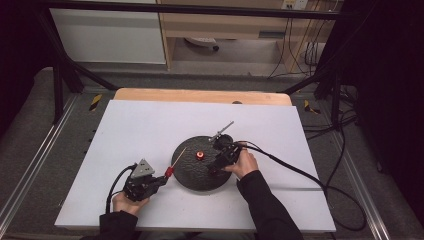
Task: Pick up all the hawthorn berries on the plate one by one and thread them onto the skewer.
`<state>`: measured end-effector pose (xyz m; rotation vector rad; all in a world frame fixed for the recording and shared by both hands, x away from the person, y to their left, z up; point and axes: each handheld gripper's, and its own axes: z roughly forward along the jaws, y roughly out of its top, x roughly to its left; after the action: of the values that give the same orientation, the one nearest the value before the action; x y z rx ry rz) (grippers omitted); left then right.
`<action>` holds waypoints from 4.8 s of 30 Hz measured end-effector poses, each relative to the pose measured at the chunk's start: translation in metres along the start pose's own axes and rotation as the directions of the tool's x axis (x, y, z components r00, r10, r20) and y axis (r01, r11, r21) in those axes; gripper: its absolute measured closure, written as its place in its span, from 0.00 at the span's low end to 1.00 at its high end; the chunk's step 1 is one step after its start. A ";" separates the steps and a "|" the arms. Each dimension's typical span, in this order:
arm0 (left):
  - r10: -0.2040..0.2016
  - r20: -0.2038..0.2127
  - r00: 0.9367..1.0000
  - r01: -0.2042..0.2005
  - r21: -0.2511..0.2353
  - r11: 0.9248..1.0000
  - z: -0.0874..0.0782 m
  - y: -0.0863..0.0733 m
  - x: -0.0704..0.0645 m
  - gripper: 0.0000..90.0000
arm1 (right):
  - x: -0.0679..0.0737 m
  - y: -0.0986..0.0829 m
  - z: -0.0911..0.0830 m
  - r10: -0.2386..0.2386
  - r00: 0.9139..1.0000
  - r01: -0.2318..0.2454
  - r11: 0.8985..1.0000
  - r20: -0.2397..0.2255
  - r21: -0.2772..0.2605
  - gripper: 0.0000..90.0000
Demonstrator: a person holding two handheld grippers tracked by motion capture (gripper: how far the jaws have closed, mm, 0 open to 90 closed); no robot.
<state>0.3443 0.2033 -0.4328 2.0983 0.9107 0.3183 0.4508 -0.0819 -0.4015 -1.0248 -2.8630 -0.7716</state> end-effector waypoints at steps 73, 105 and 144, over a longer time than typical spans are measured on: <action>-0.014 -0.016 1.000 0.013 -0.047 0.999 0.009 0.018 -0.029 0.98 | -0.006 -0.047 -0.037 0.201 0.950 -0.312 0.664 -0.240 -0.680 0.66; -0.119 0.057 0.991 0.124 -0.101 0.987 0.033 0.050 -0.049 0.98 | -0.003 -0.041 -0.033 0.224 0.942 -0.321 0.394 -0.249 -0.861 0.67; -0.207 0.098 0.973 0.218 -0.110 0.970 0.042 0.055 -0.052 0.98 | 0.005 -0.045 -0.023 0.191 0.957 -0.282 0.420 -0.219 -0.863 0.67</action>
<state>0.3565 0.1197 -0.4134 1.8705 1.0294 0.1654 0.4168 -0.1190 -0.4006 -1.3161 -1.9863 -2.3257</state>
